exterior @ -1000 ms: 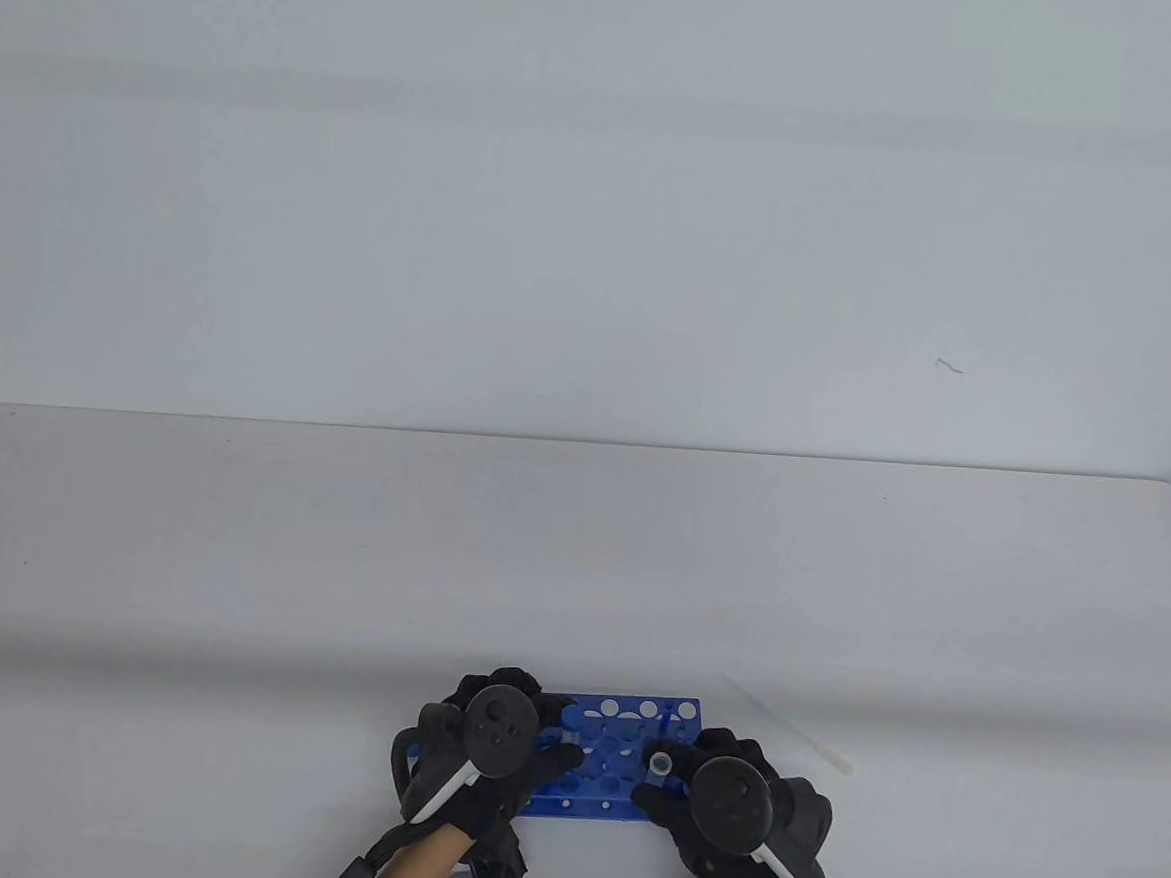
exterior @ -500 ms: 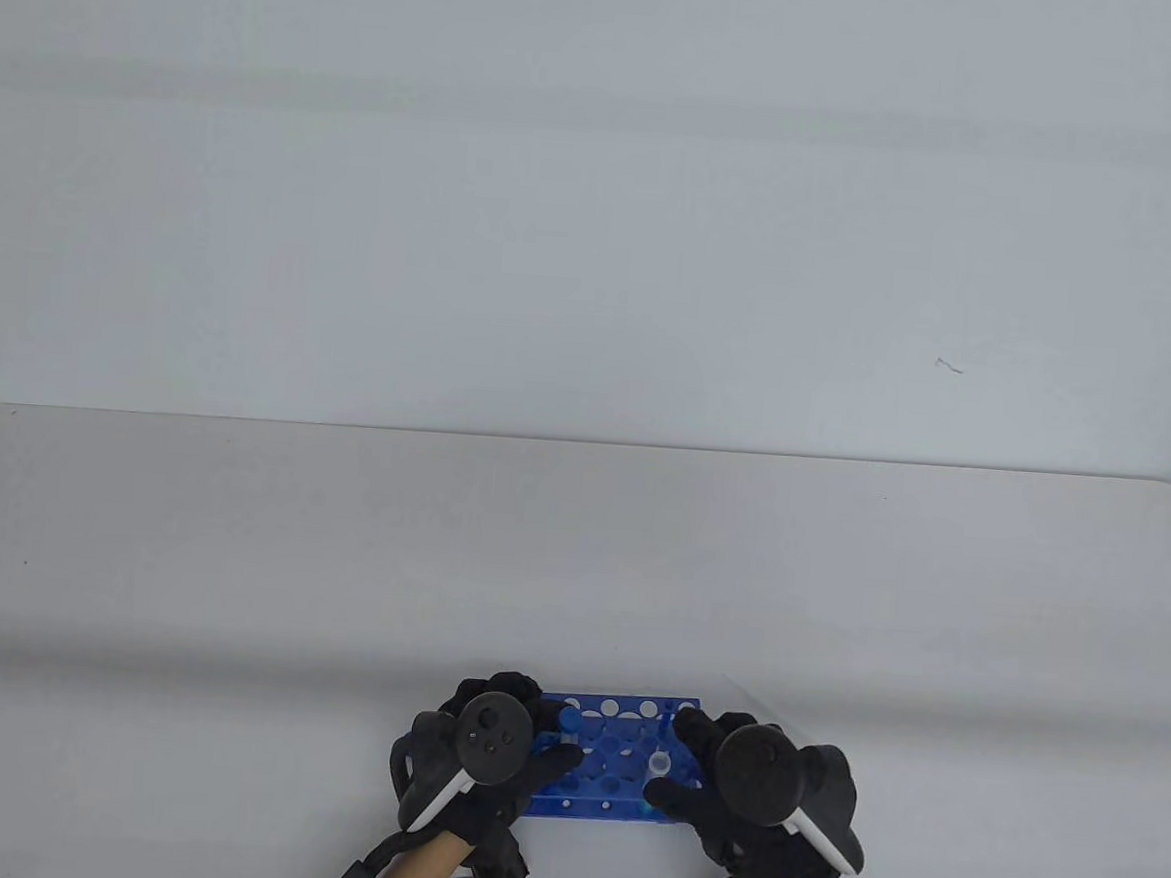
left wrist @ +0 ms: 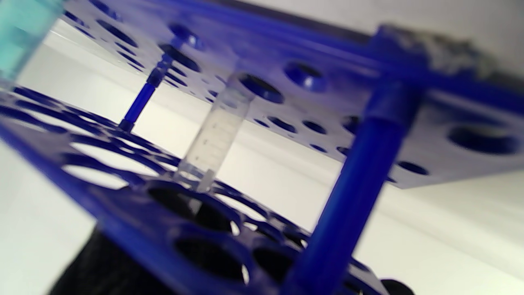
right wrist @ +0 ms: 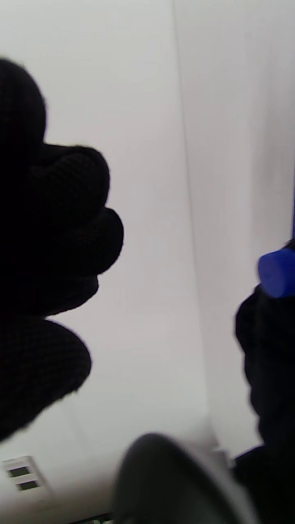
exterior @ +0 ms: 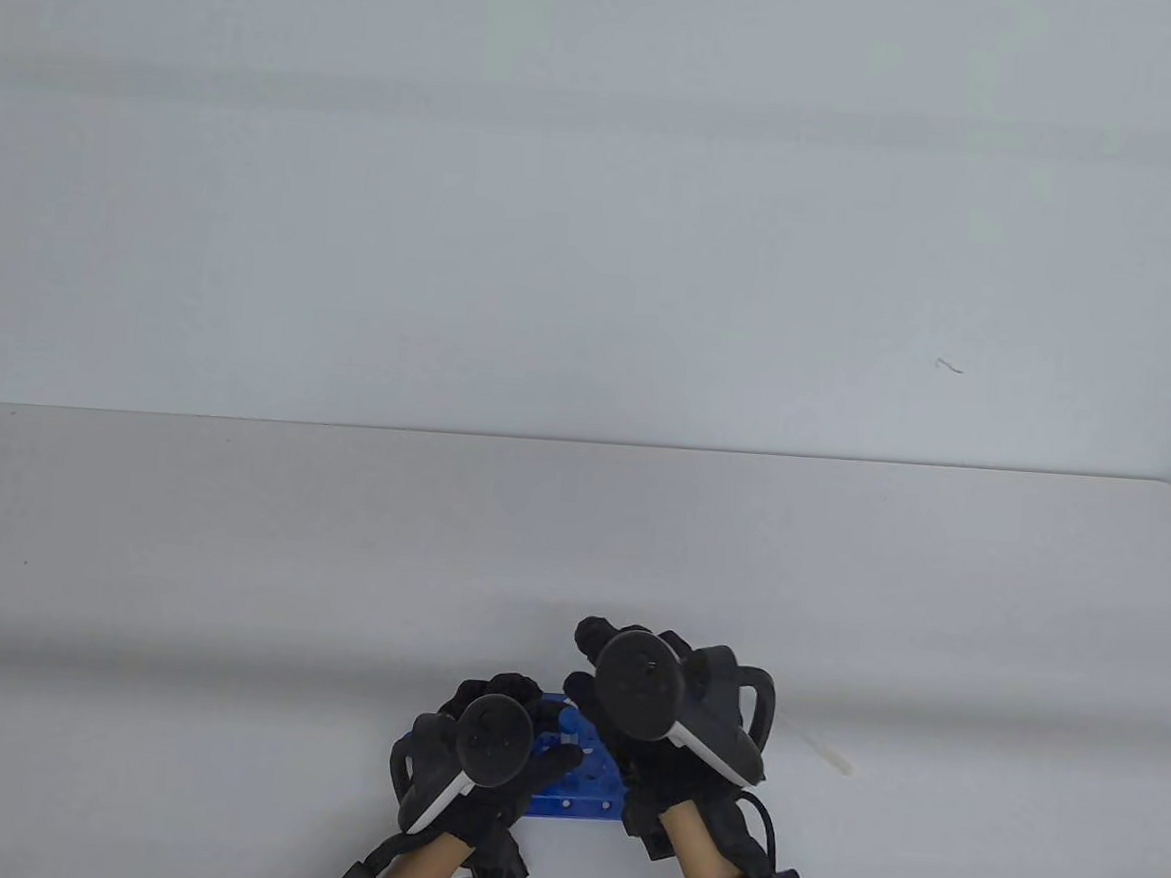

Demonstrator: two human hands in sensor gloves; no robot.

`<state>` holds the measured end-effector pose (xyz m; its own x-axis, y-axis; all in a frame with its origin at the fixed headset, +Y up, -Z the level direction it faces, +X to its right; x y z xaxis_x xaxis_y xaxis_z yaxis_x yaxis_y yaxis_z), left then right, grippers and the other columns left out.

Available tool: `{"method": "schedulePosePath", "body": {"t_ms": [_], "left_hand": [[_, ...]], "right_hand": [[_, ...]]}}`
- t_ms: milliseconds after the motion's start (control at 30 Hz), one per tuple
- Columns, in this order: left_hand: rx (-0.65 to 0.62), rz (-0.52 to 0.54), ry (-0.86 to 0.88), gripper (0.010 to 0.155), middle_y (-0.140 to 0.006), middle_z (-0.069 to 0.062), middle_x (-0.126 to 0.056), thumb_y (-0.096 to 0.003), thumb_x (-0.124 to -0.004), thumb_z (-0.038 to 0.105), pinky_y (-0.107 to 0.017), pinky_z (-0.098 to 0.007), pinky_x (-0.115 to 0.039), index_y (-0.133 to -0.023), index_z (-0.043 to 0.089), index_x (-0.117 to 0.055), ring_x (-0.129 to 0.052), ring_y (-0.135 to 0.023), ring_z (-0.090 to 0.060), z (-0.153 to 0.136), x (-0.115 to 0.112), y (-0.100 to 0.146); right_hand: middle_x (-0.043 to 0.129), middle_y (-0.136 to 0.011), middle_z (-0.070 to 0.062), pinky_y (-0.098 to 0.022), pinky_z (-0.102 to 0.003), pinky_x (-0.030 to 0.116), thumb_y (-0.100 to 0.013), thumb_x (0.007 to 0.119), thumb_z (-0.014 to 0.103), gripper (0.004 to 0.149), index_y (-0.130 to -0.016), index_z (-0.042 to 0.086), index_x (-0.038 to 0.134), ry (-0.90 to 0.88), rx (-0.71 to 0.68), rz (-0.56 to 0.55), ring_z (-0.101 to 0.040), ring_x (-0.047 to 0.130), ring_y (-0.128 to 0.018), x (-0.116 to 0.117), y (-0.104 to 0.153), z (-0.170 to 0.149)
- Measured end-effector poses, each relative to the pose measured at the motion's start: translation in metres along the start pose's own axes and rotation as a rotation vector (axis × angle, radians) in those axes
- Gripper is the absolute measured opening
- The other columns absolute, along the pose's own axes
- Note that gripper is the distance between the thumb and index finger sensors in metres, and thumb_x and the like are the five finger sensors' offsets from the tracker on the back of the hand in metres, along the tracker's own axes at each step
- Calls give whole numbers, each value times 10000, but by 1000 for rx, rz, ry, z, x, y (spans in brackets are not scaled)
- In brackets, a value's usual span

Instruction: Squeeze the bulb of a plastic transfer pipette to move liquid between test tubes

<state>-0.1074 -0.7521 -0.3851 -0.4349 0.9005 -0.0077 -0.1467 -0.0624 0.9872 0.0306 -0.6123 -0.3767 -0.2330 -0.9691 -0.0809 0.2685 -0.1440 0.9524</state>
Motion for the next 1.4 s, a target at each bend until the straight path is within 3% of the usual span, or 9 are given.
{"method": "schedulePosePath", "body": {"t_ms": [200, 367, 667, 900, 1033, 1167, 1267, 1400], "left_hand": [[0, -1, 5, 510, -1082, 29, -553, -414, -795, 576, -802, -549, -397, -905, 442, -754, -463, -950, -235, 0, 0, 0], [1, 0, 5, 511, -1082, 33, -552, -415, -793, 576, -802, -549, -395, -906, 442, -752, -461, -951, -234, 0, 0, 1], [-1, -2, 4, 506, -1081, 35, -553, -416, -792, 576, -804, -549, -391, -902, 439, -755, -459, -951, -234, 0, 0, 0], [0, 1, 2, 505, -1080, 38, -556, -418, -789, 574, -805, -549, -390, -903, 438, -756, -459, -952, -233, 0, 0, 1], [1, 0, 4, 505, -1079, 38, -557, -417, -791, 573, -804, -547, -392, -902, 435, -758, -460, -951, -232, 0, -1, 1], [1, 0, 4, 505, -1078, 39, -558, -416, -790, 575, -804, -547, -391, -901, 438, -758, -460, -951, -230, 0, -1, 1], [1, -1, 5, 505, -1079, 38, -558, -416, -792, 574, -804, -547, -391, -901, 436, -759, -460, -951, -231, -1, -1, 1], [1, -1, 5, 507, -1078, 40, -559, -415, -792, 575, -804, -546, -392, -901, 436, -758, -461, -951, -230, -1, -1, 0]], "right_hand": [[973, -741, -45, -466, -459, 735, -376, 845, 395, 542, -884, 208, 833, 305, -39, 93, -274, 901, -554, 50, -8, 15], [1011, -707, -32, -462, -467, 742, -366, 844, 401, 513, -841, 209, 874, 322, -55, 121, -262, 921, -525, 70, -10, 18], [1031, -696, -55, -462, -471, 751, -367, 852, 357, 487, -820, 180, 889, 321, -71, 121, -249, 935, -506, 73, -11, 21], [923, -906, -32, -522, -471, 733, -373, 877, 246, 461, -831, 279, 843, 325, -112, 178, -243, 903, -602, 75, -8, 26], [907, -903, -86, -504, -485, 725, -360, 851, 431, 632, -933, 179, 765, 268, -70, 152, -268, 899, -590, 69, -8, 22], [1038, -648, -24, -430, -470, 775, -353, 790, 530, 620, -837, 150, 863, 371, -6, 37, -226, 955, -424, 69, -9, 21], [1068, -570, 7, -418, -464, 792, -357, 813, 463, 525, -776, 158, 903, 407, -7, 48, -190, 972, -360, 76, -12, 24], [1004, -785, -65, -491, -484, 745, -366, 867, 333, 483, -837, 224, 857, 373, -68, 131, -213, 936, -494, 76, -13, 33]]}}
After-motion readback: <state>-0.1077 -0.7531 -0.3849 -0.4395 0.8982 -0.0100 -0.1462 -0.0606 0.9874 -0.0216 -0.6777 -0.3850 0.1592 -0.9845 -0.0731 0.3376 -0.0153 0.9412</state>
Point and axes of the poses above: the tracker on the back of each hand, its own z axis roughly to the thumb side, its own y axis roughly from the fingertips to the wrist, x = y × z, the point moved 3 cm from there along -y, roughly from the wrist to the fingertips
